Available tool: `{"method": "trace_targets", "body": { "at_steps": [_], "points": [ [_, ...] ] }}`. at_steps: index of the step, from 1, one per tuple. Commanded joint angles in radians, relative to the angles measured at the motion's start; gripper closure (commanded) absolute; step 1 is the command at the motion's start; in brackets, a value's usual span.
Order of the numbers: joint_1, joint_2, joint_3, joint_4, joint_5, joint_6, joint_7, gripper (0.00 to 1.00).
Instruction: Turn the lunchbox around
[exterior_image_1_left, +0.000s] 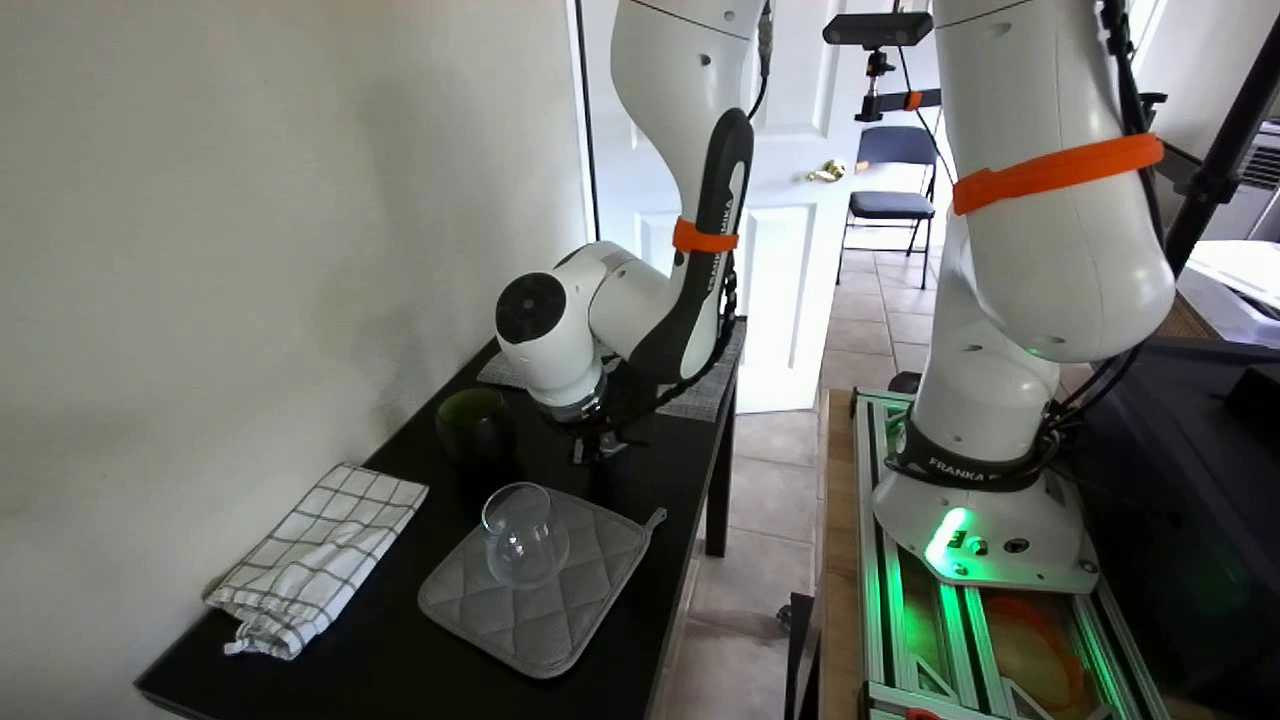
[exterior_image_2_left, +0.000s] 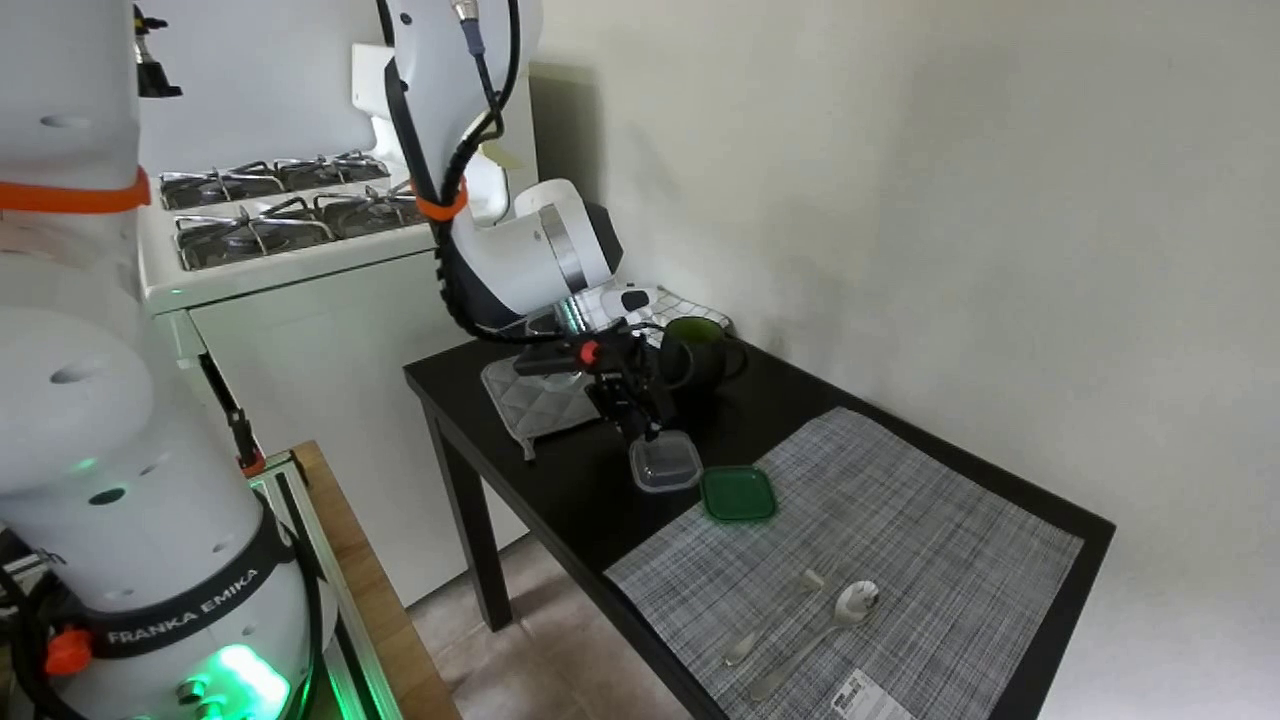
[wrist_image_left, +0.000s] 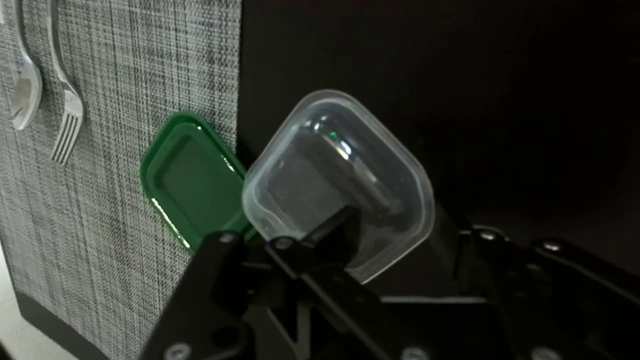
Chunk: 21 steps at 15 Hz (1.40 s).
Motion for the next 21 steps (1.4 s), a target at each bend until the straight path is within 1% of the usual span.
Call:
{"method": "trace_targets", "body": {
  "at_steps": [1,2,4,12,15,19,20,21],
  "points": [
    [-0.014,-0.002,-0.013,-0.014,0.032,0.077,-0.044,0.87],
    [-0.03,-0.003,-0.003,-0.014,0.028,0.086,-0.045,0.87],
    [-0.038,-0.004,-0.001,-0.017,0.035,0.106,-0.058,1.0],
    [-0.058,-0.009,0.012,-0.013,0.081,0.127,-0.125,0.99],
    [-0.071,-0.031,0.024,-0.026,0.116,0.184,-0.162,0.99],
    [-0.1,-0.079,0.05,-0.06,0.186,0.292,-0.244,0.99],
    [-0.106,-0.086,0.057,-0.066,0.205,0.295,-0.267,0.99],
    [-0.107,-0.091,0.063,-0.069,0.223,0.269,-0.296,0.99]
  ]
}}
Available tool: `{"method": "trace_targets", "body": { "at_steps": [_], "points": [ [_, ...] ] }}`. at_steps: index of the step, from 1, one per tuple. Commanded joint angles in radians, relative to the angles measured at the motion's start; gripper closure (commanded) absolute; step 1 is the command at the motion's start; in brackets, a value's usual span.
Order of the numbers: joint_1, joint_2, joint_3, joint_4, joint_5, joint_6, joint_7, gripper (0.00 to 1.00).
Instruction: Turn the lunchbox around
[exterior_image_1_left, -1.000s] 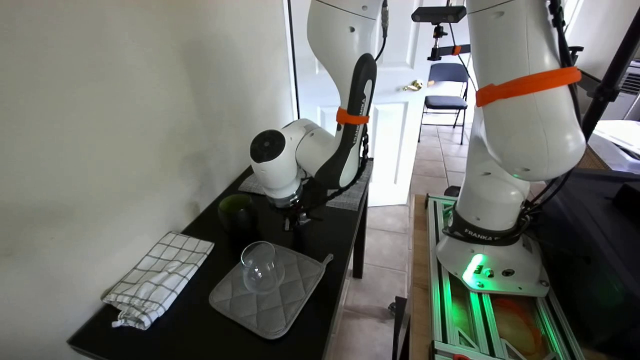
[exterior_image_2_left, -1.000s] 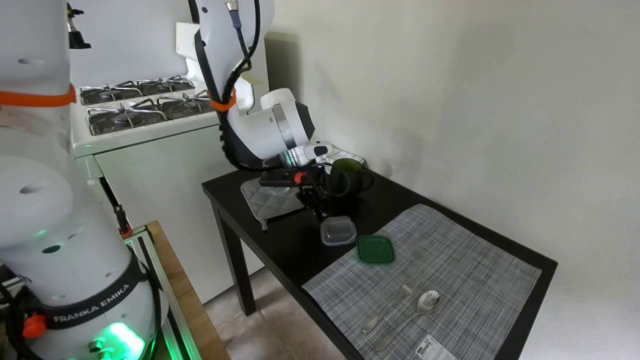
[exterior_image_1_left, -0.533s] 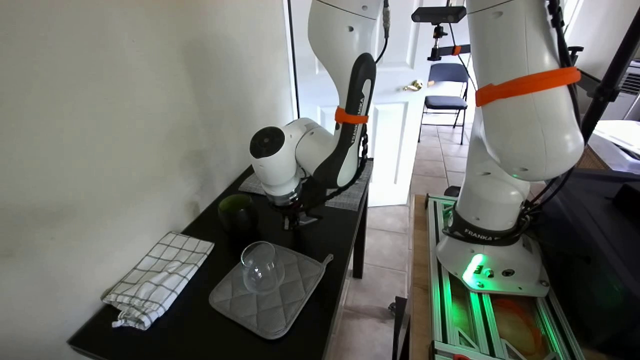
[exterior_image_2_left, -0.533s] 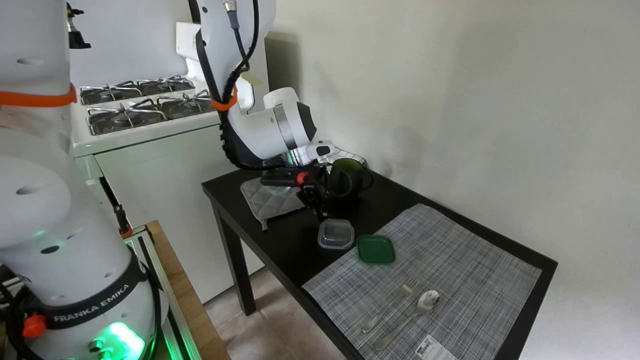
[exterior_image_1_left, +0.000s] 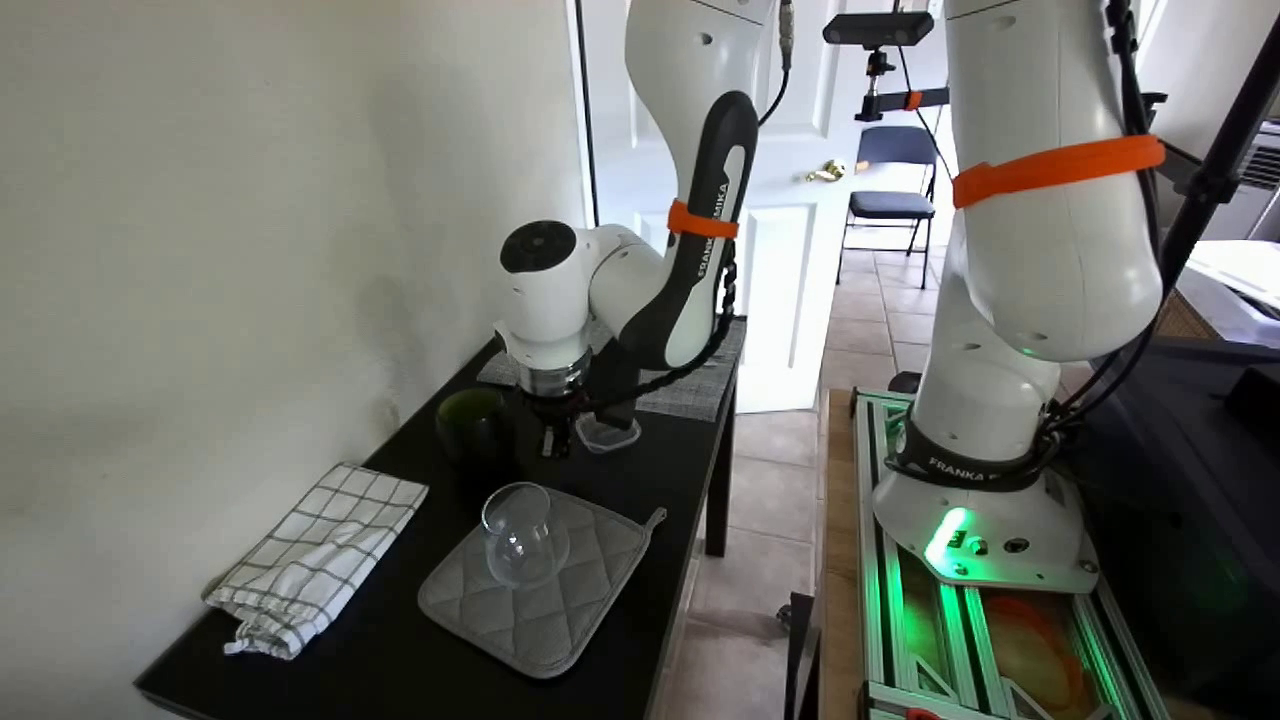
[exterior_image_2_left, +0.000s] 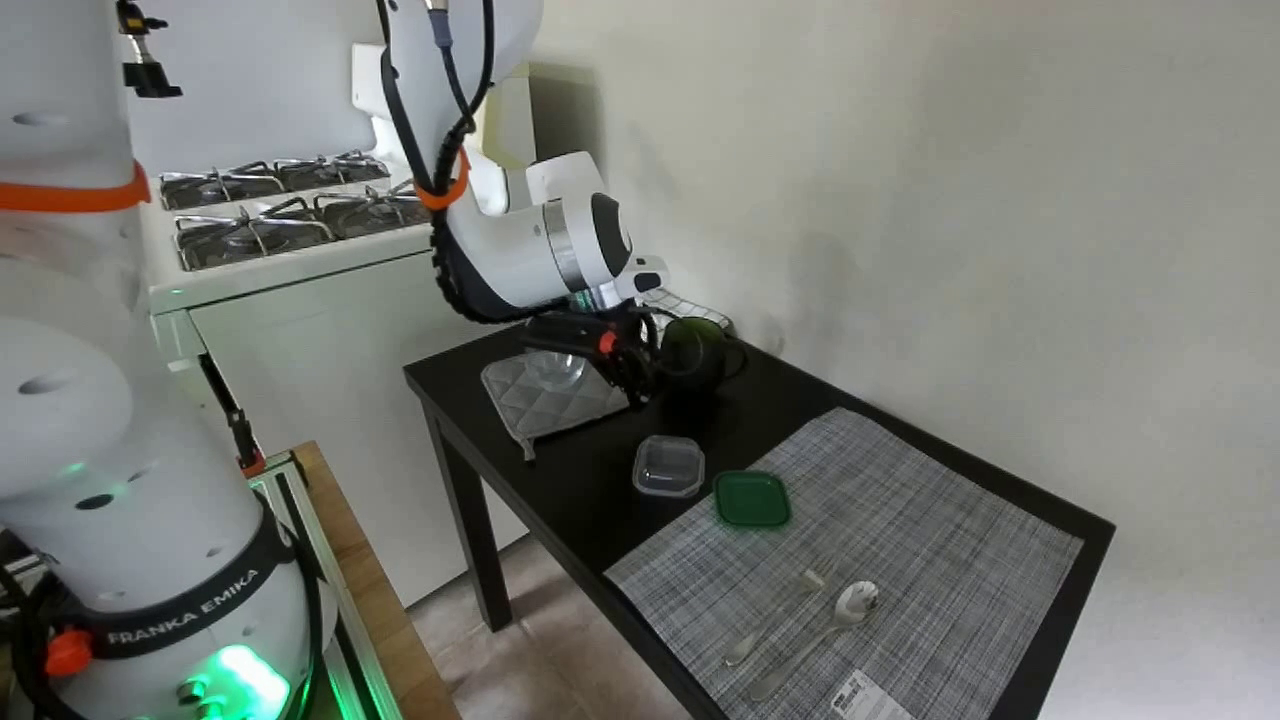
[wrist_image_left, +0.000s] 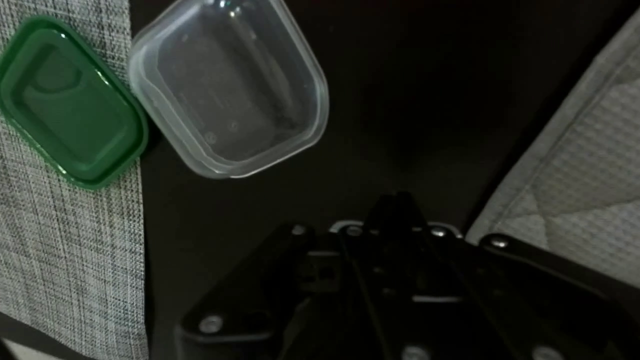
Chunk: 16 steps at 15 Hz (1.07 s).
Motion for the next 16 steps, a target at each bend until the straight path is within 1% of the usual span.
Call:
{"method": "trace_targets", "body": {
  "at_steps": [1,2,4,7,9,10,11,12,16],
  "points": [
    [-0.03,-0.055,0.035,-0.054,0.082,-0.015,-0.103,0.71],
    [-0.024,-0.065,0.037,-0.058,0.091,-0.046,-0.113,0.68],
    [-0.015,-0.069,0.047,-0.059,0.115,-0.113,-0.146,0.56],
    [-0.001,-0.049,0.071,-0.034,0.149,-0.209,-0.168,0.31],
    [0.004,-0.037,0.084,-0.021,0.156,-0.252,-0.174,0.18],
    [0.064,-0.033,0.03,-0.017,0.18,-0.259,-0.196,0.09],
    [0.072,-0.028,0.023,-0.011,0.179,-0.272,-0.194,0.02],
    [0.084,-0.017,0.009,-0.004,0.171,-0.272,-0.189,0.0],
    [0.116,0.018,-0.032,0.019,0.154,-0.258,-0.176,0.0]
  ]
}}
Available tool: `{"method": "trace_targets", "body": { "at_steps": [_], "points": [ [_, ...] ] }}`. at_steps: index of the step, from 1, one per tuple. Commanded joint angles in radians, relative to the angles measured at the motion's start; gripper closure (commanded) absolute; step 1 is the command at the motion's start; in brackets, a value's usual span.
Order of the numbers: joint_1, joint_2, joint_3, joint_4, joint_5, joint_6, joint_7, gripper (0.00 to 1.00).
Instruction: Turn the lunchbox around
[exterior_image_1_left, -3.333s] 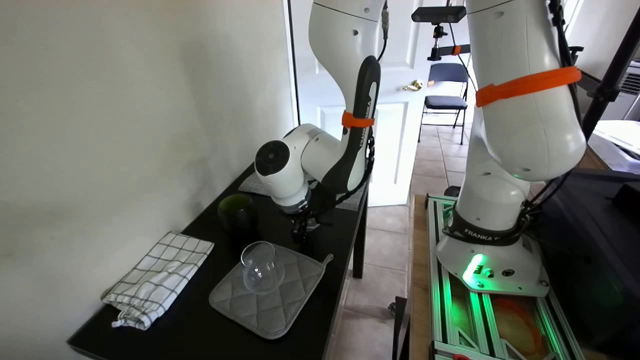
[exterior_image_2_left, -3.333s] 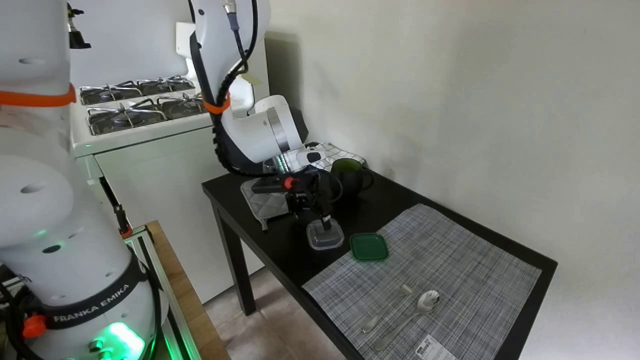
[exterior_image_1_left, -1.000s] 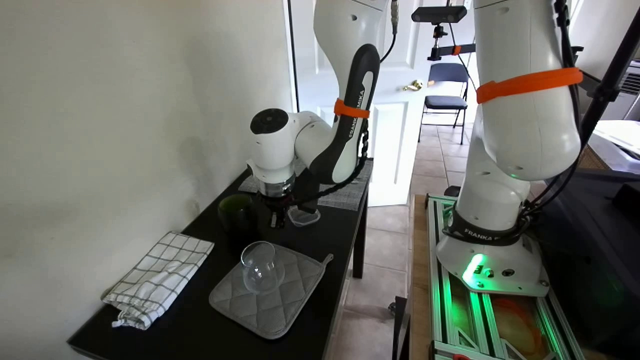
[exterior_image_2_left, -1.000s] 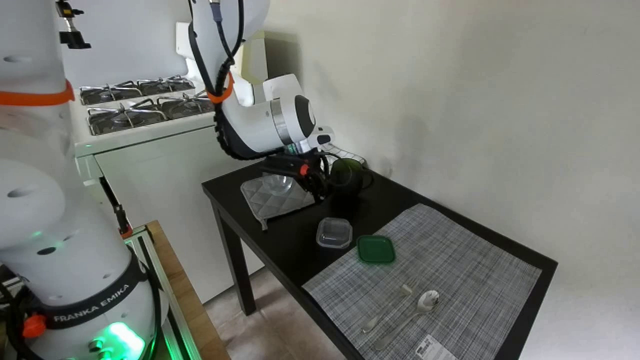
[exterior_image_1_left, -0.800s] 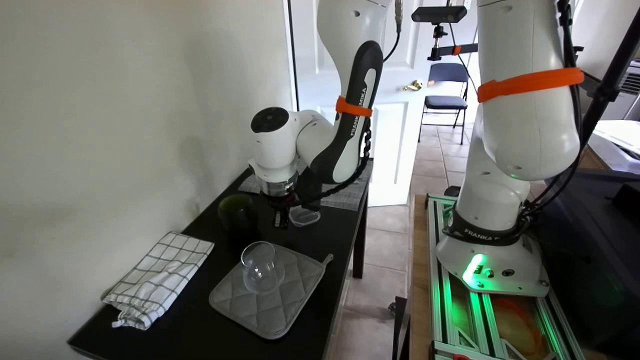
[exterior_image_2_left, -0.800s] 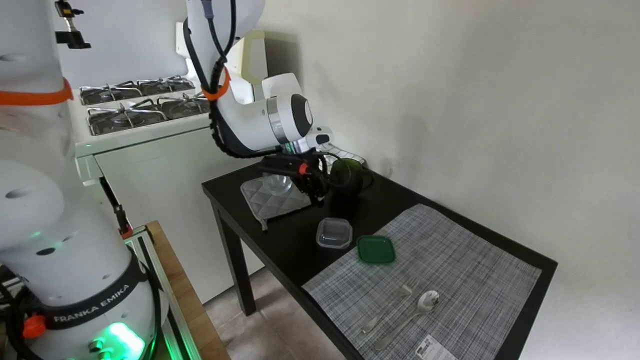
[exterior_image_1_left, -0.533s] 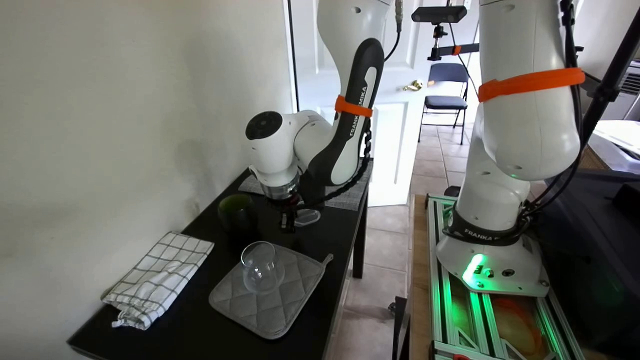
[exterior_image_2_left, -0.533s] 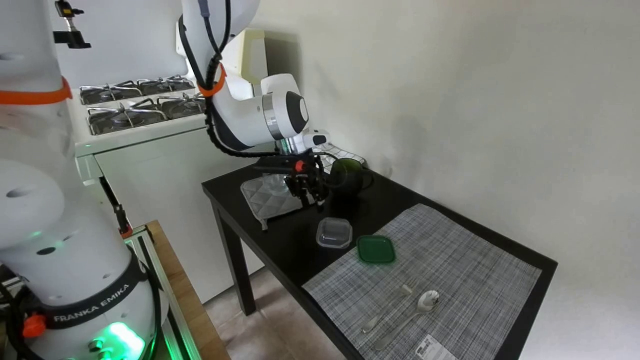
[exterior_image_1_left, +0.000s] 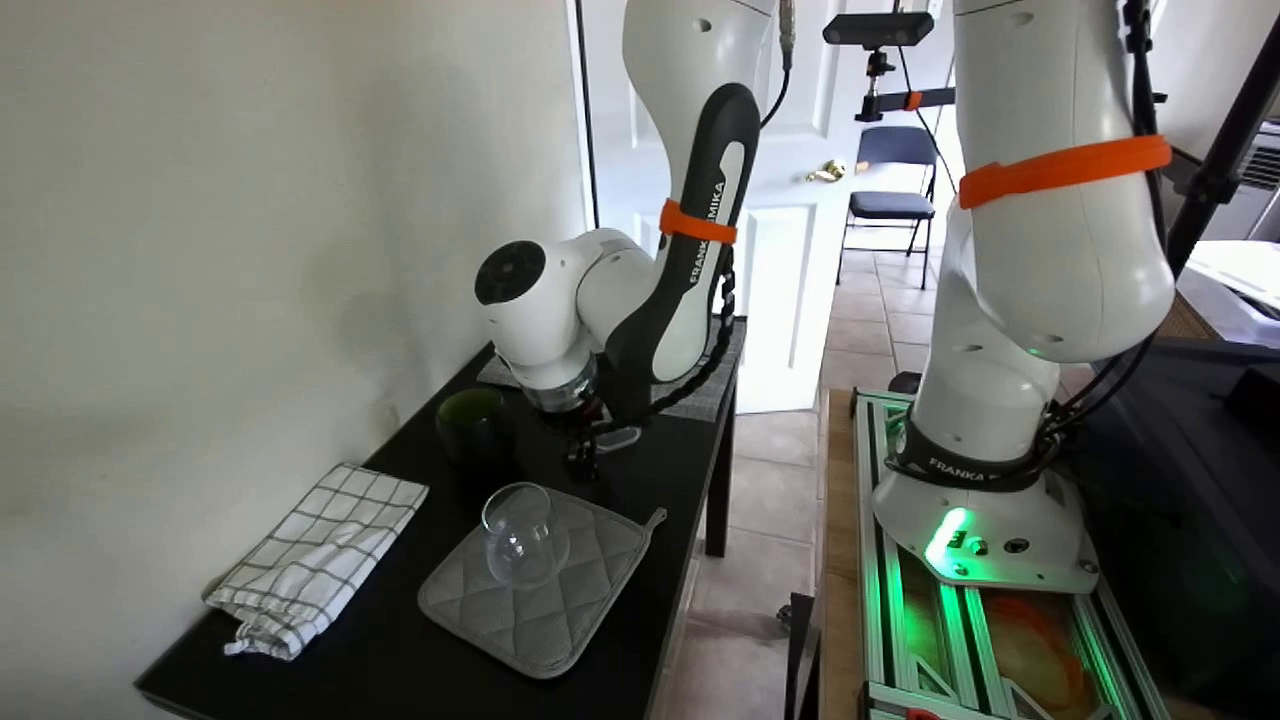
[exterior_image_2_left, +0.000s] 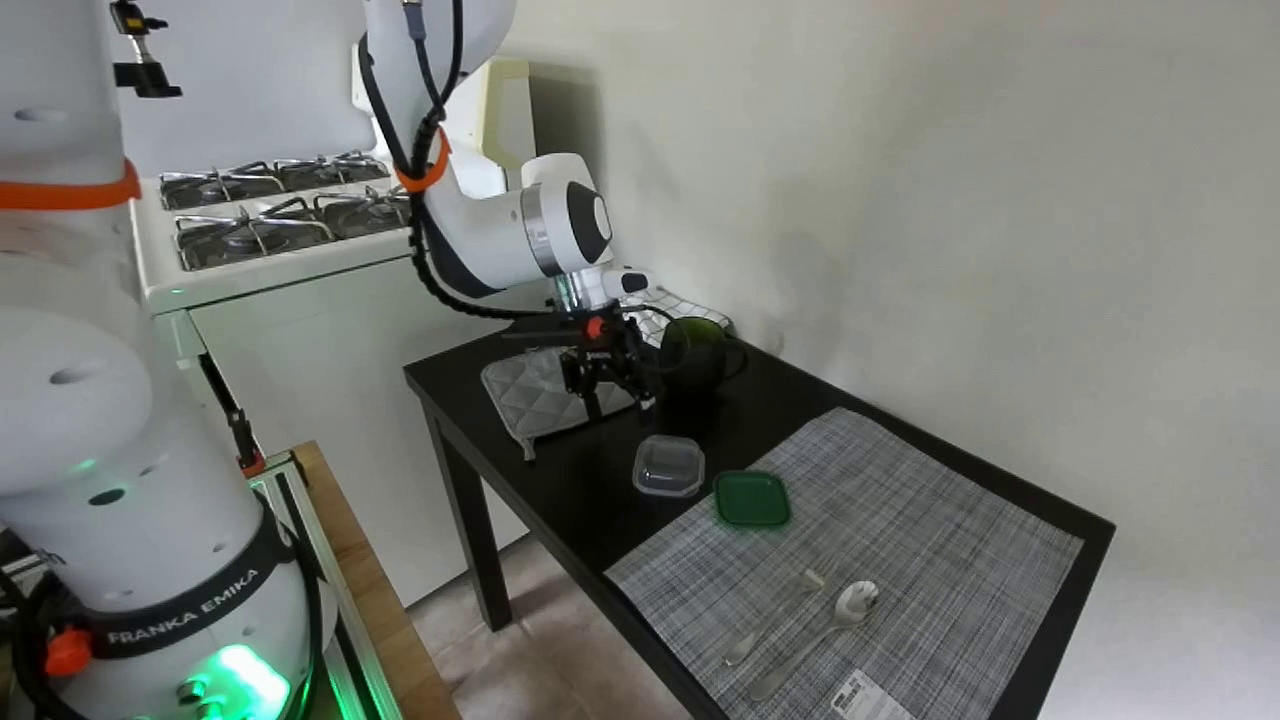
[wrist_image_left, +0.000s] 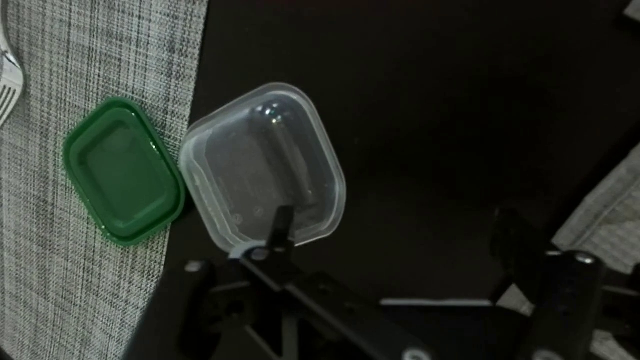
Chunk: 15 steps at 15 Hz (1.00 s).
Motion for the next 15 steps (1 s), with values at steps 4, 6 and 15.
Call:
{"method": "trace_targets", "body": {
  "at_steps": [4,6,15],
  "points": [
    [0.05,0.071,-0.061,0.043,0.012,0.021,-0.009,0.0],
    [0.055,0.08,-0.067,0.049,0.016,0.034,-0.01,0.0],
    [0.07,0.117,-0.075,0.072,0.054,0.064,-0.035,0.09]
  ]
}}
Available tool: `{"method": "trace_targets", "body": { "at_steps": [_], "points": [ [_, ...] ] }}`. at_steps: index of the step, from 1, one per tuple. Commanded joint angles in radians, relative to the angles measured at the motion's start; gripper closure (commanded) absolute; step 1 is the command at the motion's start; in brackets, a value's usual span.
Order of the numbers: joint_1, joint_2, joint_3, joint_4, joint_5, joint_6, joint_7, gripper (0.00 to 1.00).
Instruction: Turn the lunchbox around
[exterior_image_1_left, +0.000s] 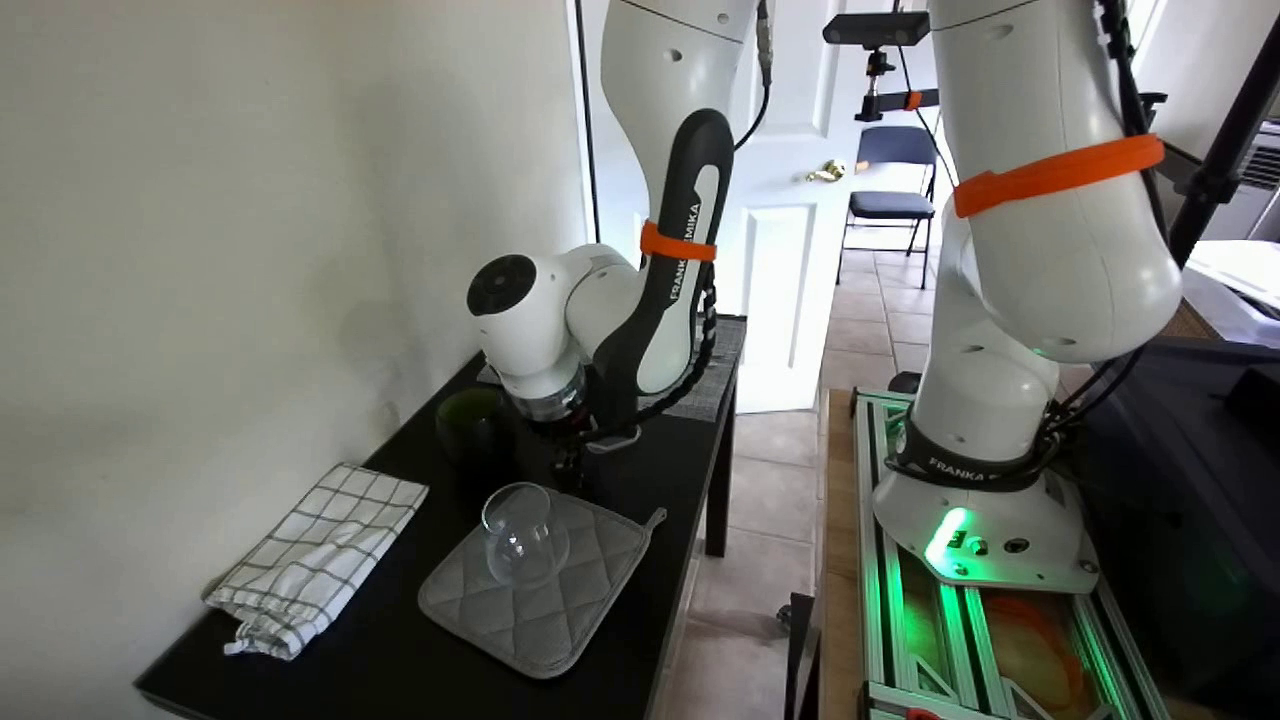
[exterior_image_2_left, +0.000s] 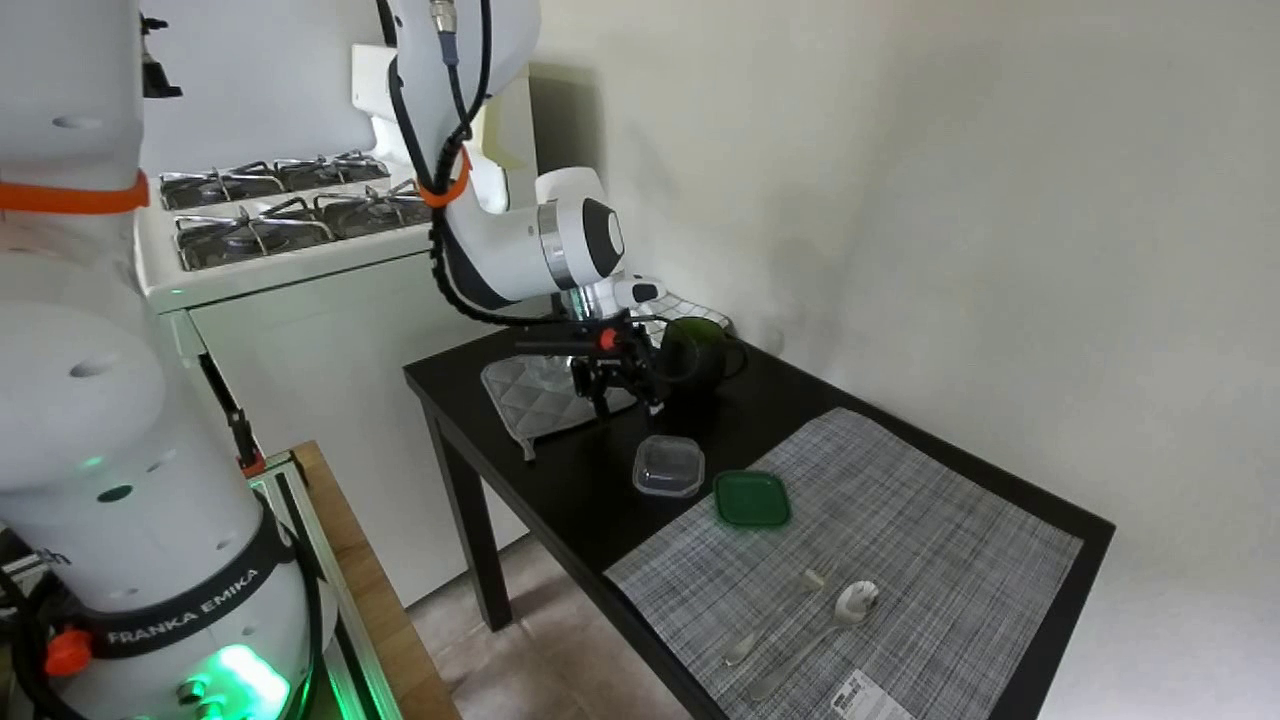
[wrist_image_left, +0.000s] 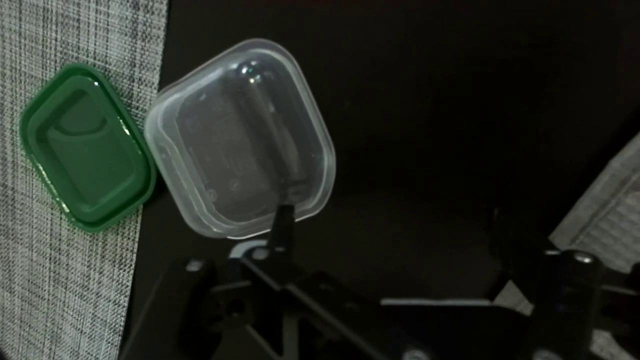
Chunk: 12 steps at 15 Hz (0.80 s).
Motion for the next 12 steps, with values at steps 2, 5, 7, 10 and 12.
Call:
{"method": "trace_targets", "body": {
  "at_steps": [2,5,7,10,12],
  "points": [
    [0.025,0.049,-0.015,0.018,0.069,-0.002,-0.047,0.12],
    [0.031,0.056,-0.019,0.024,0.099,-0.007,-0.07,0.11],
    [0.038,0.06,-0.025,0.028,0.116,-0.015,-0.088,0.18],
    [0.049,0.064,-0.03,0.032,0.134,-0.026,-0.109,0.4],
    [0.058,0.065,-0.033,0.035,0.142,-0.04,-0.121,0.53]
  ]
}}
